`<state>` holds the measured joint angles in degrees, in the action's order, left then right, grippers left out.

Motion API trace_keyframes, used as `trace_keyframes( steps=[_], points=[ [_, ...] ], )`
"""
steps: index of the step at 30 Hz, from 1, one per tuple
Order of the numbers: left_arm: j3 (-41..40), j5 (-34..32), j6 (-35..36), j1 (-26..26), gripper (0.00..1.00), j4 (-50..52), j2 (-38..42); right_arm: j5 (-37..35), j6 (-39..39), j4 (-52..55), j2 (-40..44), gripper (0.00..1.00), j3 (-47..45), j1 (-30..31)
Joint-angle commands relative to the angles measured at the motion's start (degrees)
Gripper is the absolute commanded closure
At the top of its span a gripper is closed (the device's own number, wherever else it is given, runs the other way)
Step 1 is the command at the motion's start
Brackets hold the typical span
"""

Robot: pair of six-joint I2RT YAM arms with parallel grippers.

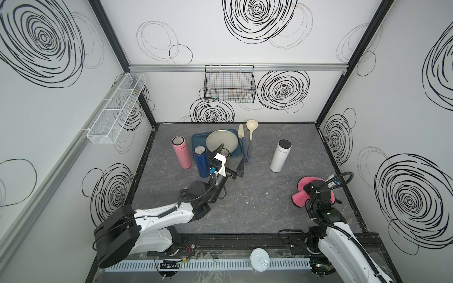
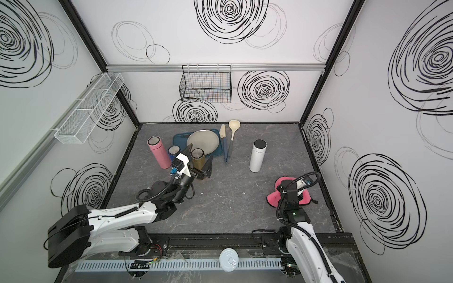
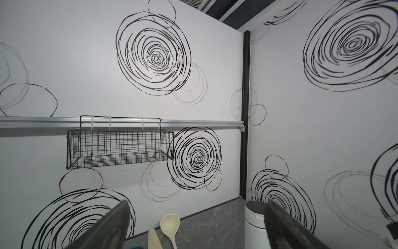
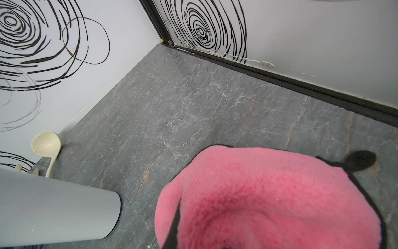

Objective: Wipe the surface of the thermos
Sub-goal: Place the thermos at the center of the board, then pick up the thermos from the center of the board.

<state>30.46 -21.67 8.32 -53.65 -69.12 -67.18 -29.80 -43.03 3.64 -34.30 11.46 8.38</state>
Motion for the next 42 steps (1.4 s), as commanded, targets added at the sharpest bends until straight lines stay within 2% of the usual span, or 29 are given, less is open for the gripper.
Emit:
trace_keyframes(
  steps=[1,5,7,9,10,12,13,17,18,23,24,26,28,31,34,42],
  points=[
    [4.32,-1.12,-9.45,-0.77,0.01,11.97,1.37,0.63,0.23,-0.62,-0.64,1.00,1.63,-0.21],
    [16.50,-17.72,-22.70,-4.73,0.01,30.02,-1.88,1.39,0.26,0.34,-0.20,1.00,2.00,-0.13],
    [21.15,-25.65,-25.51,-7.16,0.01,34.57,-4.47,1.48,0.35,0.40,0.48,1.00,1.73,-0.13],
    [23.37,-31.02,-25.44,-8.94,0.01,34.33,-6.85,1.67,0.44,0.33,1.07,1.00,1.54,-0.12],
    [24.50,-30.44,-25.15,-9.23,0.01,35.48,-7.70,1.68,0.51,0.21,1.40,1.00,1.36,-0.12],
    [25.15,-20.61,-20.04,-9.15,0.01,35.88,-7.75,1.76,0.67,-0.24,1.92,1.00,0.93,-0.12],
    [23.84,-17.05,-16.29,-9.39,0.01,32.51,-7.47,1.76,0.74,-0.33,2.04,1.00,0.84,-0.12],
    [10.82,-12.66,-10.31,-10.85,0.01,8.41,-6.72,2.16,1.06,-0.48,2.15,1.00,0.83,-0.12],
    [9.91,-12.08,-9.10,-11.08,0.01,5.62,-7.62,2.35,1.12,-0.56,2.16,1.00,0.81,-0.12],
    [16.64,-0.82,-2.69,-11.75,0.01,15.40,-13.75,2.70,1.40,-0.57,2.65,1.00,0.62,-0.12],
    [17.51,0.11,-0.05,-12.26,0.01,15.76,-15.15,2.70,1.41,-0.62,2.75,1.00,0.61,-0.12],
    [17.47,-8.22,2.01,-13.77,0.01,9.14,-19.36,2.86,1.52,-0.74,3.05,1.00,0.32,-0.12],
    [18.59,-10.75,-0.85,-12.15,0.01,7.55,-22.63,2.90,1.62,-0.83,3.20,1.00,0.33,-0.12],
    [24.10,-2.77,-12.19,-5.50,0.01,15.80,-26.61,3.22,1.79,-0.95,3.28,1.00,0.25,-0.12],
    [26.22,4.15,-19.93,-0.22,0.01,15.57,-30.47,3.77,2.20,-1.42,3.22,1.00,0.18,-0.03],
    [30.95,6.01,-20.22,1.06,0.01,15.88,-36.82,4.14,2.47,-1.69,3.63,1.00,-0.09,0.06]
  ],
)
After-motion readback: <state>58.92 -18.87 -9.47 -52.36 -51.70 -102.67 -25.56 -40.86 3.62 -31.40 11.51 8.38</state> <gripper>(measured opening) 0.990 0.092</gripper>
